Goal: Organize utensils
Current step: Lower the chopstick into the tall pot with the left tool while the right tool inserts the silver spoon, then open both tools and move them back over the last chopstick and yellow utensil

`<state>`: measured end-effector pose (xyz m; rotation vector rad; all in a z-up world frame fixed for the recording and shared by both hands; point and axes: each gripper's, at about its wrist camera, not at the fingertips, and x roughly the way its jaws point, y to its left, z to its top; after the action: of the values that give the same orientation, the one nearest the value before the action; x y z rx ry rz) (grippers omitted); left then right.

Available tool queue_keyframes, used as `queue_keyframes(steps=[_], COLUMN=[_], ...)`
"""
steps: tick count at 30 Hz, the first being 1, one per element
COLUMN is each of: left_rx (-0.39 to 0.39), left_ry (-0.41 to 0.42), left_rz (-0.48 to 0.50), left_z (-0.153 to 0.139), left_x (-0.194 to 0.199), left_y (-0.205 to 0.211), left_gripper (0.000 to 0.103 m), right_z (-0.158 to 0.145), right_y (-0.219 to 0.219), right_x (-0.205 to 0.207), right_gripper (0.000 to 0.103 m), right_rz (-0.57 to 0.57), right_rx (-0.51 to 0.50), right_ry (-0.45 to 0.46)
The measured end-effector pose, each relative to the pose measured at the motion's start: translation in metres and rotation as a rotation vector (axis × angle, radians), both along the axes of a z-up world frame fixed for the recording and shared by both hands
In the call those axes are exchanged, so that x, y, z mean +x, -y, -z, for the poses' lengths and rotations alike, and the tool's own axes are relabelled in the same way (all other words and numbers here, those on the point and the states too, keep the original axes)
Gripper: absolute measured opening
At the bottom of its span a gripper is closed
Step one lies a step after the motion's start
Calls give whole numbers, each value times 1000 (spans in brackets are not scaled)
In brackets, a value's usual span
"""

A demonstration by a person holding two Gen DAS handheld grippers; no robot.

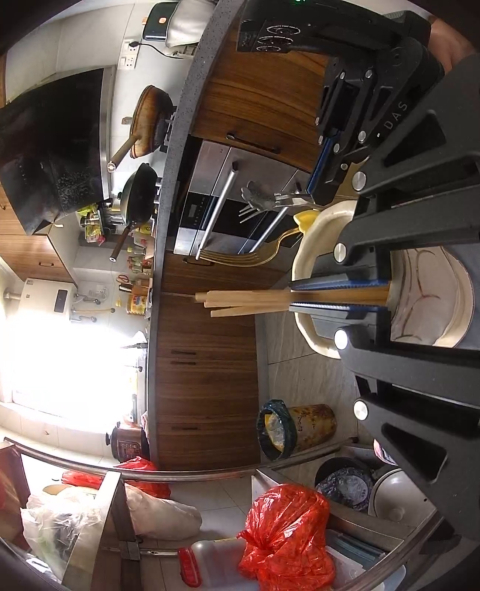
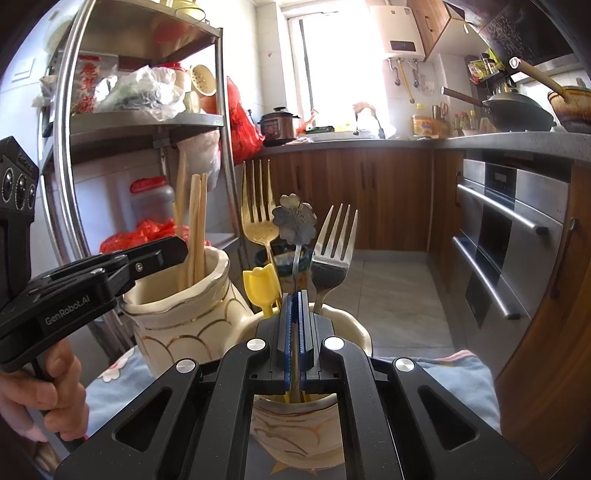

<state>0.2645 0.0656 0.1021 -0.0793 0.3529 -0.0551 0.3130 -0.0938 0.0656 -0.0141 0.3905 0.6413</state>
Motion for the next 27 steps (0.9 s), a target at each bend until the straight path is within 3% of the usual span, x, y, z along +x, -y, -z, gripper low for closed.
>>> queue_keyframes(steps=[3, 5, 7, 21, 23, 27], left_rx=[4, 5, 10, 5, -5, 5], left_ry=[4, 15, 30, 96, 90, 67], left_rz=[2, 0, 0, -76, -81, -90], left_z=[0, 0, -2, -15, -12, -4], left_x=[-2, -4, -8, -55, -64, -79], left_y=[1, 1, 2, -20, -24, -26], left_gripper=[12, 30, 40, 71, 77, 77], right_z=[-2, -4, -7, -11, -9, -3], right_y=[2, 6, 10, 47, 52, 61], right_x=[-2, -3, -6, -31, -38, -50], right_gripper=[15, 22, 28, 64, 66, 69], right_rz=[-1, -4, -2, 24, 27, 29], right_rx=[15, 28, 39, 74, 75, 70], right_ry=[4, 8, 24, 36, 25, -3])
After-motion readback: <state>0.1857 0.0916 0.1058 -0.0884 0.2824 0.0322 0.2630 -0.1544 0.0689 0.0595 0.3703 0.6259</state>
